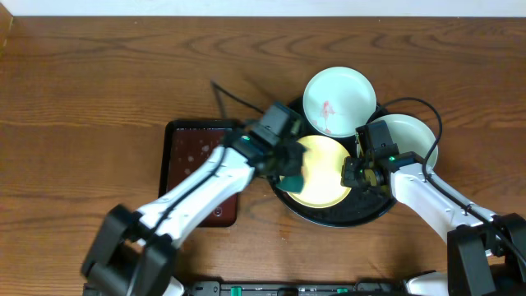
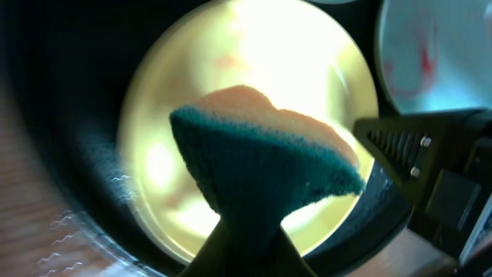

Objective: Clean dirty plates on tray and stack at the side

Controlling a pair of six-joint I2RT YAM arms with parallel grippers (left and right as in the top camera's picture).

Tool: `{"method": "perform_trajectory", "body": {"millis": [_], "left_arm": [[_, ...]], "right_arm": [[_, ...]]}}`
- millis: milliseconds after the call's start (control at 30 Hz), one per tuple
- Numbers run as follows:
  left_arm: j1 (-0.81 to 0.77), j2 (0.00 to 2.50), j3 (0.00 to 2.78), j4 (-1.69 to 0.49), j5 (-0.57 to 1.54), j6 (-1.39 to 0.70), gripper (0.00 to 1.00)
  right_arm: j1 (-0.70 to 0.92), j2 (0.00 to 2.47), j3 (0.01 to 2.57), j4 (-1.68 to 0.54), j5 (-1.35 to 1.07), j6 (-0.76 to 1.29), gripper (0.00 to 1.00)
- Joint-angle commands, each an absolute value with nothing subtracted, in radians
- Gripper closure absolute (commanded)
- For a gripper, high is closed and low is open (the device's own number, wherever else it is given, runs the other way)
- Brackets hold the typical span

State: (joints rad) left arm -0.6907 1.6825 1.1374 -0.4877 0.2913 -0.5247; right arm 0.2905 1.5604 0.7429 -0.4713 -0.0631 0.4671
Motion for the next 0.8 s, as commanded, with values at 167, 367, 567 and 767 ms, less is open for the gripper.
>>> {"method": "perform_trajectory", "body": {"millis": [167, 367, 567, 767], "left_arm": [[-0.75, 1.894, 1.163, -0.342, 0.304, -0.643, 0.92], [-0.746, 1.979, 1.163, -0.381, 0.233, -0.577, 0.93], [-0.745, 1.961, 1.178, -0.546, 0.058, -0.536, 0.93], [-0.745, 1.959, 1.195, -0.513, 0.15, -0.537, 0.93]], "right_arm": [[0.303, 1.557, 0.731, -0.498, -0.035, 0.474, 0.99], [0.303, 1.557, 0.731, -0.518, -0.035, 0.466, 0.99], [0.303, 1.557, 0.731, -0.54, -0.034, 0.455, 0.99], [0.303, 1.557, 0.731, -0.538, -0.034, 0.455, 0.99]]}}
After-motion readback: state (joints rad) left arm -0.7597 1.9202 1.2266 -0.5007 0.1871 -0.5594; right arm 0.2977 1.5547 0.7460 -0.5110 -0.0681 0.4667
